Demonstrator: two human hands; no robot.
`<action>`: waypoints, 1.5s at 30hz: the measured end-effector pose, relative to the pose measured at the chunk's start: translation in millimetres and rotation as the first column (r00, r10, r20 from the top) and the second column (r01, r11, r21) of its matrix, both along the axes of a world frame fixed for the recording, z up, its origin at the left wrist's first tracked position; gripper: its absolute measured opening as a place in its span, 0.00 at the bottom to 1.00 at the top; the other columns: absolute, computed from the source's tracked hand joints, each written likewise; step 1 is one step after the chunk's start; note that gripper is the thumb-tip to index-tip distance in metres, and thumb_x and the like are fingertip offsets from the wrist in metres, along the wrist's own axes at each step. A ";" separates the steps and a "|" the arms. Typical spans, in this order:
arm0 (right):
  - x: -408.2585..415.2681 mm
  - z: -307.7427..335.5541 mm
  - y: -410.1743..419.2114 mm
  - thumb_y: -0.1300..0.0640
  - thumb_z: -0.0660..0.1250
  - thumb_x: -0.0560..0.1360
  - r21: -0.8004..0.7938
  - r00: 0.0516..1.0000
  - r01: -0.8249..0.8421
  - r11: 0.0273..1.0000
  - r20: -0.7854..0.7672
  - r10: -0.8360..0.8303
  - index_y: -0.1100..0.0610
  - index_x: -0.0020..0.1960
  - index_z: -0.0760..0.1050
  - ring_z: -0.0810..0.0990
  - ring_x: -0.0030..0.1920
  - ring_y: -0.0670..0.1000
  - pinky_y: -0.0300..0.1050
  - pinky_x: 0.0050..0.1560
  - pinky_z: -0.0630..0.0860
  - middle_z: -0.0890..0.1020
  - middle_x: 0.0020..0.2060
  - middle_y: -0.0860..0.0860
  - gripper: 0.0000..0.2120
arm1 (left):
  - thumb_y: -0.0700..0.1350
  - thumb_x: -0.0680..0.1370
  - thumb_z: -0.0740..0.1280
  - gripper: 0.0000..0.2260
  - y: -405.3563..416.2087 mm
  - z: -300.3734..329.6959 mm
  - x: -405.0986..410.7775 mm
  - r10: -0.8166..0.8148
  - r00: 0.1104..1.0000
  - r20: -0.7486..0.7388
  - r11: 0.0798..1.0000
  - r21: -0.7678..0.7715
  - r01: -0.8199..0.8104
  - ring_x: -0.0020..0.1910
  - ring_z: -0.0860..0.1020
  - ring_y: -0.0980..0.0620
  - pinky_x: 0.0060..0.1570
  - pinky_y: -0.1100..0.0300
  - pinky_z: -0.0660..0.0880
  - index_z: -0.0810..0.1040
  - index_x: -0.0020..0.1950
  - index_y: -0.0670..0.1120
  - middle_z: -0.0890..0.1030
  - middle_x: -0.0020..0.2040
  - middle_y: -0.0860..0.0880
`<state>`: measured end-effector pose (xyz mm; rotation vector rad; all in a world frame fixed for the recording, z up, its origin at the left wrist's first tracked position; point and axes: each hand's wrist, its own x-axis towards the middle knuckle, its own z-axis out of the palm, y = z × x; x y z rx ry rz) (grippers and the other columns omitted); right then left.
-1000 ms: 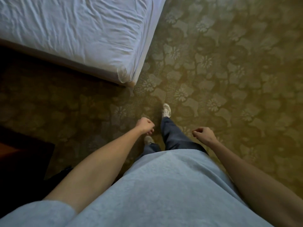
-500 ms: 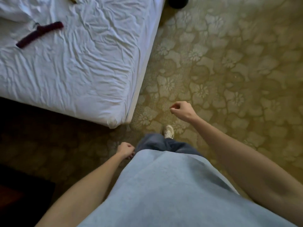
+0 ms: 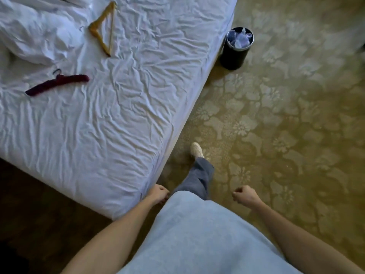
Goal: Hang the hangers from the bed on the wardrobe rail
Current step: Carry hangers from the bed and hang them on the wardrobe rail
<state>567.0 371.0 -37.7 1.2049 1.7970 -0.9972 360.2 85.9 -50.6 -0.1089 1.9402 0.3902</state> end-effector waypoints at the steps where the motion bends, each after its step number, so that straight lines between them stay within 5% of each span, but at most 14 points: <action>1: -3.6 -2.1 19.5 0.56 0.67 0.75 -0.004 0.999 -0.001 1.000 0.044 0.002 0.57 0.36 0.82 0.83 0.37 0.52 0.43 0.39 0.78 0.84 0.33 0.52 0.11 | 0.39 0.78 0.65 0.10 29.1 -0.7 -21.1 -0.008 1.000 -0.004 1.000 0.017 0.008 0.36 0.80 0.49 0.34 0.60 0.78 0.85 0.43 0.40 0.84 0.40 0.43; 4: -24.4 11.9 74.7 0.55 0.67 0.77 0.013 0.988 0.026 1.000 0.149 -0.027 0.59 0.38 0.84 0.81 0.35 0.50 0.40 0.33 0.71 0.84 0.33 0.53 0.13 | 0.41 0.77 0.65 0.10 119.3 10.7 -84.8 -0.038 0.999 -0.007 0.997 0.067 0.038 0.43 0.83 0.46 0.46 0.53 0.81 0.84 0.39 0.44 0.86 0.42 0.43; 9: -108.9 37.0 171.1 0.56 0.68 0.76 0.170 0.988 0.144 0.975 0.024 -0.151 0.61 0.39 0.84 0.82 0.36 0.53 0.45 0.36 0.72 0.85 0.34 0.56 0.12 | 0.42 0.81 0.64 0.10 260.3 48.6 -177.3 -0.065 0.997 -0.049 0.966 0.247 0.075 0.32 0.81 0.50 0.33 0.62 0.77 0.83 0.45 0.40 0.85 0.38 0.46; 14: -223.3 41.1 257.1 0.58 0.67 0.76 0.139 0.996 0.091 0.986 -0.020 -0.089 0.61 0.39 0.83 0.80 0.34 0.51 0.43 0.34 0.72 0.84 0.32 0.54 0.11 | 0.42 0.81 0.64 0.08 336.6 62.5 -256.6 -0.004 0.999 -0.053 0.953 0.302 0.020 0.30 0.79 0.56 0.28 0.67 0.74 0.82 0.47 0.44 0.85 0.40 0.46; 20: -386.4 17.5 338.8 0.57 0.68 0.76 0.068 0.981 -0.173 0.983 -0.075 0.178 0.61 0.43 0.84 0.79 0.35 0.49 0.41 0.35 0.73 0.85 0.38 0.56 0.10 | 0.46 0.82 0.65 0.10 336.2 27.4 -320.9 0.188 0.982 -0.026 0.978 0.099 -0.184 0.31 0.80 0.55 0.33 0.63 0.77 0.81 0.44 0.46 0.84 0.37 0.49; 24: -517.2 19.3 381.6 0.57 0.66 0.74 0.077 0.912 -0.385 0.920 -0.120 0.392 0.56 0.38 0.81 0.80 0.36 0.52 0.46 0.38 0.77 0.83 0.36 0.54 0.09 | 0.46 0.80 0.66 0.12 310.8 16.7 -340.2 0.505 0.860 -0.067 0.855 -0.096 -0.510 0.30 0.81 0.51 0.32 0.59 0.78 0.83 0.41 0.43 0.85 0.35 0.47; 26: -575.9 29.2 386.6 0.57 0.65 0.74 0.066 0.838 -0.518 0.853 -0.160 0.522 0.51 0.35 0.79 0.80 0.37 0.52 0.45 0.36 0.75 0.83 0.35 0.52 0.10 | 0.43 0.79 0.67 0.10 303.7 23.9 -340.8 0.616 0.785 -0.066 0.767 -0.178 -0.616 0.29 0.81 0.49 0.32 0.58 0.78 0.83 0.43 0.41 0.85 0.37 0.44; 33: -734.2 31.0 356.2 0.56 0.65 0.77 0.001 0.581 -0.797 0.604 -0.273 0.767 0.57 0.50 0.84 0.83 0.44 0.52 0.47 0.45 0.80 0.86 0.43 0.53 0.09 | 0.43 0.79 0.65 0.11 336.0 63.6 -372.7 0.776 0.617 -0.128 0.603 -0.134 -0.787 0.34 0.83 0.49 0.32 0.63 0.74 0.84 0.42 0.41 0.87 0.40 0.43; 41: -788.7 20.3 304.9 0.58 0.67 0.75 -0.018 0.482 -0.866 0.500 -0.297 0.824 0.57 0.50 0.84 0.85 0.47 0.57 0.52 0.53 0.81 0.87 0.44 0.56 0.08 | 0.42 0.79 0.63 0.10 353.2 56.2 -405.6 0.825 0.555 -0.105 0.556 -0.018 -0.831 0.32 0.81 0.52 0.32 0.64 0.76 0.83 0.46 0.42 0.86 0.42 0.45; 45: -795.2 19.9 289.3 0.58 0.66 0.76 -0.048 0.429 -0.901 0.430 -0.238 0.872 0.57 0.50 0.83 0.84 0.39 0.51 0.44 0.43 0.81 0.87 0.39 0.53 0.08 | 0.43 0.80 0.63 0.10 341.0 52.0 -414.9 0.849 0.522 -0.087 0.525 0.013 -0.851 0.31 0.81 0.53 0.32 0.63 0.77 0.83 0.49 0.43 0.86 0.41 0.46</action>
